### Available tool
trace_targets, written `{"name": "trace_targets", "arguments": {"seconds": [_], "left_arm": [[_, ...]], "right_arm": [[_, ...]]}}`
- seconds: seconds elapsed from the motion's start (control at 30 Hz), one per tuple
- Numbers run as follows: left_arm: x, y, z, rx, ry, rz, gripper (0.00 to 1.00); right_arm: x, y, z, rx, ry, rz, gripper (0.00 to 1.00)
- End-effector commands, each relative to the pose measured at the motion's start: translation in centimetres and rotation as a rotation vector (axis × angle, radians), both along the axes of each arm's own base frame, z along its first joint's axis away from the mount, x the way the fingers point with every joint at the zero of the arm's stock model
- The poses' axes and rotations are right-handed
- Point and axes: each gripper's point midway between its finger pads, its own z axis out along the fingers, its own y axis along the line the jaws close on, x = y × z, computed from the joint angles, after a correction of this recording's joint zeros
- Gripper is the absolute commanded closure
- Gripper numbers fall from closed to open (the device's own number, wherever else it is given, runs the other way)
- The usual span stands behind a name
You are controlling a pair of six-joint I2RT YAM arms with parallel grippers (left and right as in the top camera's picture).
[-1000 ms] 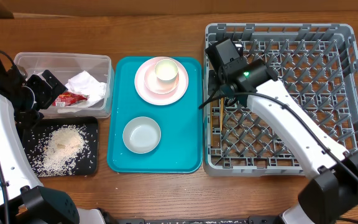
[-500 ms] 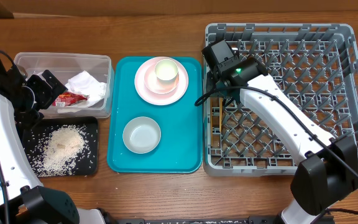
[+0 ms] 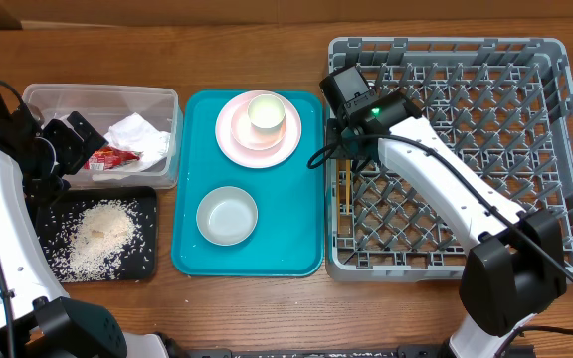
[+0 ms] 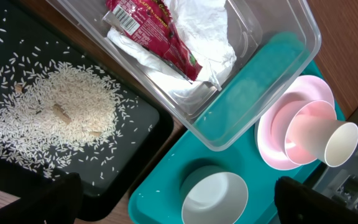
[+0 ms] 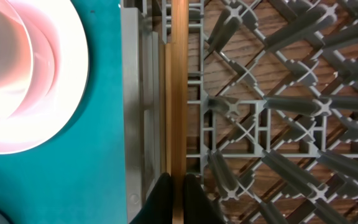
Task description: Sort waste into correct bins and load items into the dishwasher
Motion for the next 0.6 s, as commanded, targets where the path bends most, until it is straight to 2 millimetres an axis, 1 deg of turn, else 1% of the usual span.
{"name": "trace_targets", "arguments": {"seconds": [0.0,0.03,0.1,0.13,0.23,0.27,0.37,0.5,0.57], "left_arm": [[0.3,0.3,0.9,0.014,-0.027,0.014,0.0],[0.3,0.3,0.9,0.014,-0.027,0.014,0.0],[0.3,0.3,0.9,0.015,-0.026,0.014,0.0],[0.3,0.3,0.9,0.015,-0.026,0.014,0.0],[0.3,0.3,0.9,0.015,-0.026,0.014,0.0],[0.3,0.3,0.9,0.015,-0.026,0.014,0.0],[0.3,0.3,0.9,0.015,-0.026,0.014,0.0],[0.3,0.3,0.9,0.015,-0.026,0.014,0.0],[0.3,0.3,0.9,0.015,-0.026,0.014,0.0]], "right_arm": [[0.2,0.1,0.3,0.009,-0.003,0.004,0.83],[0.1,0.1,0.3,0.007,0.0,0.005,0.8],[0.0,0.0,0.2,0.004,0.006,0.005,0.79],[-0.1,0.0,0.2,0.003,0.008,0.005,0.76],[-0.3,-0.1,0.1,-0.001,0.016,0.004,0.74],[-0.4,-0.1,0.1,0.001,0.021,0.006,0.72],[-0.6,0.3,0.0,0.022,0.033,0.013,0.67],[-1.2,1.0,-0.1,0.061,0.065,0.029,0.57],[-1.5,1.2,-0.2,0.072,0.082,0.034,0.56]]}}
